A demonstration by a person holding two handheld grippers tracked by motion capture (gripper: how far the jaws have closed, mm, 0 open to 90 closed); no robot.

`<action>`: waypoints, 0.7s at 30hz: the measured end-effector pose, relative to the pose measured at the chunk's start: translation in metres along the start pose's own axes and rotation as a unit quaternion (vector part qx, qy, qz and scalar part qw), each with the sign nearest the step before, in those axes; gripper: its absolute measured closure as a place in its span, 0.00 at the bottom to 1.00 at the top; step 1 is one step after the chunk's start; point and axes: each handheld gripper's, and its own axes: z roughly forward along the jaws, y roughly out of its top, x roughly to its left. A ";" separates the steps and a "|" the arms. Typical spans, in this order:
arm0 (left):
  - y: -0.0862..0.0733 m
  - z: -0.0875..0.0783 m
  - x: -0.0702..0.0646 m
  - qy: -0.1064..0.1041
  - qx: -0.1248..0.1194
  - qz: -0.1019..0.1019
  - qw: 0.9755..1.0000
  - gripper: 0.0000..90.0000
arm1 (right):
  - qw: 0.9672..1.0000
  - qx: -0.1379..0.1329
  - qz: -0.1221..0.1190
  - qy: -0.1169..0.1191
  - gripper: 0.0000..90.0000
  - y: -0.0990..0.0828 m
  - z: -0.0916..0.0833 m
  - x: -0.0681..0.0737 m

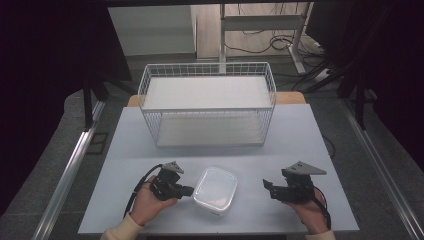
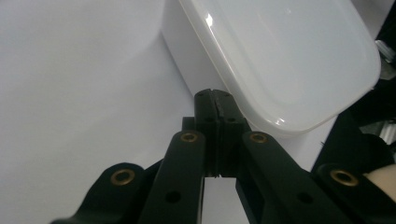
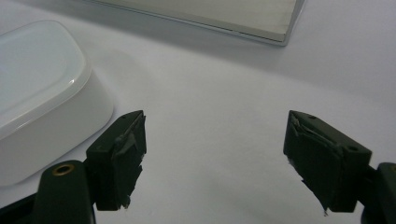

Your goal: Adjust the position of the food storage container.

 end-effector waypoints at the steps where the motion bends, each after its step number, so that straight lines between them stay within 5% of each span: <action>1: -0.001 0.002 -0.001 -0.002 0.004 0.000 1.000 0.99 | 1.000 0.000 0.000 0.001 0.24 0.000 0.000 0.000; 21: -0.002 0.010 -0.018 -0.021 0.016 0.002 1.000 0.99 | 1.000 0.000 0.001 0.000 0.24 -0.001 0.000 -0.001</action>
